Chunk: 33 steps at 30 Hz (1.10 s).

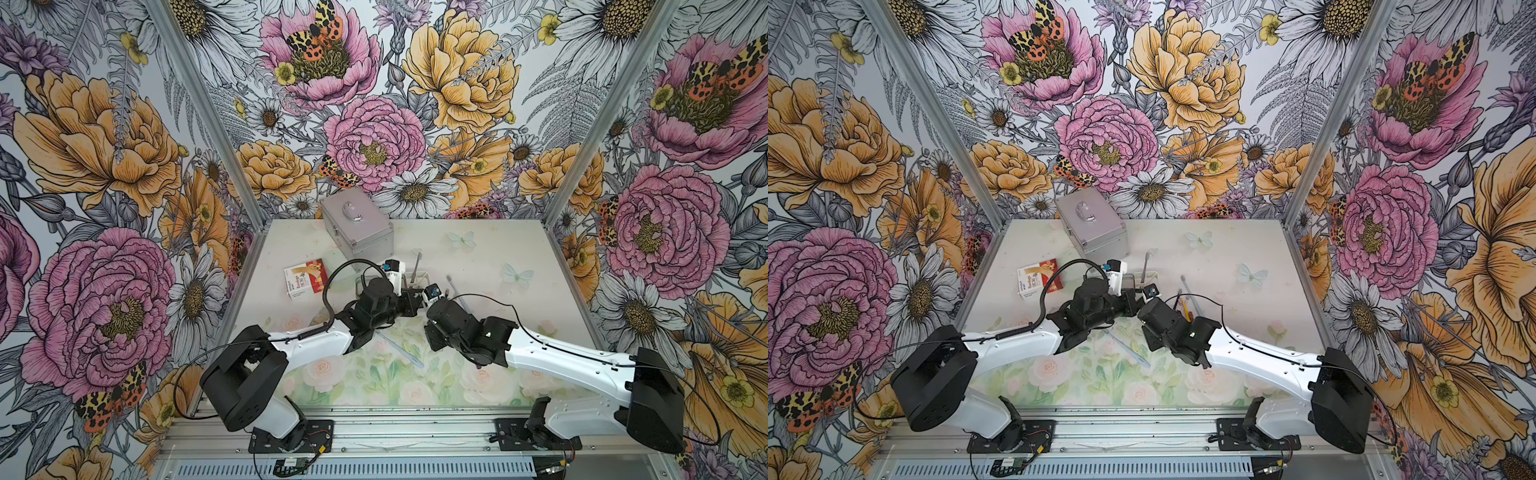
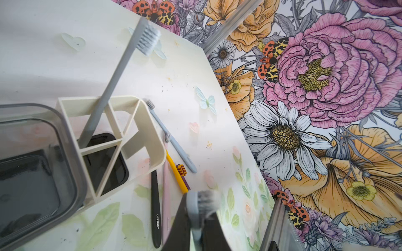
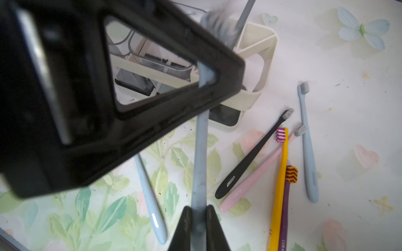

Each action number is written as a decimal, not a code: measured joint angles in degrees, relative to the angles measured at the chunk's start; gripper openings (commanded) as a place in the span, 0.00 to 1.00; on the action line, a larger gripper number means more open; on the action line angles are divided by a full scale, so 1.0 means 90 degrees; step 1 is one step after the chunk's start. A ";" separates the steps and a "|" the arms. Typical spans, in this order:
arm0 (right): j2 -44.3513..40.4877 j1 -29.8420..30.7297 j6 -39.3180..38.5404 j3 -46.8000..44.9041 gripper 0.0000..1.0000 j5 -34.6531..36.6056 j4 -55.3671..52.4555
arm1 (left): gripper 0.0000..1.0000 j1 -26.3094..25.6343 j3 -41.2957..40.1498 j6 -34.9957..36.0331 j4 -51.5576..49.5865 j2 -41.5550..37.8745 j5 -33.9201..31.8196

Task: Place the toothbrush into the toothbrush holder
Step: Pick up the toothbrush from the center of the board.

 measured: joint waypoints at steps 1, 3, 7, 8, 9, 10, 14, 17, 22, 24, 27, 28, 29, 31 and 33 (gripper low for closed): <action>0.0000 0.0002 0.0002 0.0000 0.00 0.0017 0.0010 | 0.00 -0.0002 0.0000 0.0015 0.0027 0.0000 0.0002; 0.0000 0.0002 0.0024 -0.0002 0.00 0.0063 0.0044 | 0.00 0.0000 0.0000 0.0019 0.0073 0.0000 0.0002; -0.0002 0.0002 0.0027 -0.0019 0.00 0.0112 0.0085 | 0.00 0.0000 0.0000 0.0034 0.0102 0.0000 0.0000; -0.0010 0.0002 0.0029 -0.0032 0.02 0.0131 0.0092 | 0.00 0.0000 0.0000 0.0046 0.0102 0.0000 0.0002; -0.0024 0.0002 0.0032 -0.0044 0.06 0.0136 0.0095 | 0.00 0.0000 0.0002 0.0056 0.0102 0.0000 0.0002; -0.0051 0.0002 0.0046 -0.0066 0.12 0.0143 0.0107 | 0.00 0.0000 0.0000 0.0083 0.0102 0.0000 0.0010; -0.0243 0.0032 0.0104 -0.0168 0.26 0.0260 0.0131 | 0.00 -0.0005 0.0005 0.0267 0.0134 -0.0015 0.0015; -0.0469 0.0032 0.0138 -0.0257 0.38 0.0403 0.0129 | 0.00 0.0000 0.0005 0.0396 0.0112 -0.0027 -0.0010; -0.0804 0.0032 0.0175 -0.0359 0.52 0.0614 0.0131 | 0.00 -0.0002 0.0104 0.0680 0.0049 -0.0100 -0.0010; -0.0925 0.0032 0.0177 -0.0401 0.60 0.0707 0.0136 | 0.00 -0.0002 0.0265 0.0874 -0.0044 -0.0143 -0.0019; -0.1127 0.0032 0.0194 -0.0495 0.63 0.0860 0.0134 | 0.00 -0.0002 0.0593 0.1307 -0.0185 -0.0253 -0.0114; -0.1188 0.0032 0.0194 -0.0527 0.63 0.0908 0.0131 | 0.00 -0.0002 0.0729 0.1501 -0.0228 -0.0299 -0.0177; -0.1241 0.0032 0.0197 -0.0554 0.63 0.0945 0.0129 | 0.00 -0.0007 0.0850 0.1707 -0.0243 -0.0340 -0.0248; -0.1311 0.0024 0.0197 -0.0590 0.63 0.1008 0.0131 | 0.00 -0.0007 0.1025 0.2096 -0.0243 -0.0410 -0.0391; -0.1362 0.0012 0.0199 -0.0629 0.63 0.1044 0.0134 | 0.00 -0.0010 0.1173 0.2540 -0.0243 -0.0437 -0.0556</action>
